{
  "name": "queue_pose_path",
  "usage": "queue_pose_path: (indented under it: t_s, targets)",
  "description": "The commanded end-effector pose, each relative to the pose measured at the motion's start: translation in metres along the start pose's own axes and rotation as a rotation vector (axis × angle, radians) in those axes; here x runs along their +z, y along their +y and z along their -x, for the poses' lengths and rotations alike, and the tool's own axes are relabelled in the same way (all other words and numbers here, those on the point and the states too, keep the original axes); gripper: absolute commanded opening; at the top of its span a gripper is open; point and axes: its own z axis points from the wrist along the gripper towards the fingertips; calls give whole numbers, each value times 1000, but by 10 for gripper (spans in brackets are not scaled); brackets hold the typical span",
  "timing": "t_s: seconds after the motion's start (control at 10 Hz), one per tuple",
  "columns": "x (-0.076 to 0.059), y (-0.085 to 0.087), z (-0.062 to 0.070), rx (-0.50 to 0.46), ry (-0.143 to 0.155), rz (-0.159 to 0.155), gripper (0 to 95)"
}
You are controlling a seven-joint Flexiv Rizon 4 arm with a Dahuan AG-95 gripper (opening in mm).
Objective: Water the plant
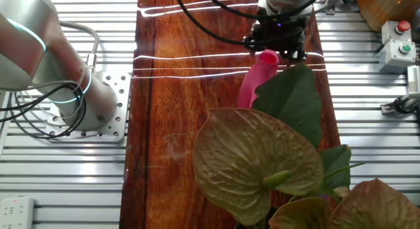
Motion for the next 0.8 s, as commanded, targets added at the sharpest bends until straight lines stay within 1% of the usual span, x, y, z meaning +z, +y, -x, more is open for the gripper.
queue_pose_path:
  t_s: [0.1, 0.2, 0.3, 0.4, 0.5, 0.6, 0.8]
  targets:
    - [-3, 0, -6, -23, -6, -1, 760]
    - [-4, -1, -11, -35, -15, 1, 760]
    - [-5, -2, -14, -41, -17, 1, 760]
    - [-5, -2, -14, -39, -20, 1, 950]
    - [-4, -1, -14, -37, -25, -4, 950]
    - [0, 0, -14, -39, -37, -16, 950]
    - [4, 1, -13, -40, -48, -23, 950]
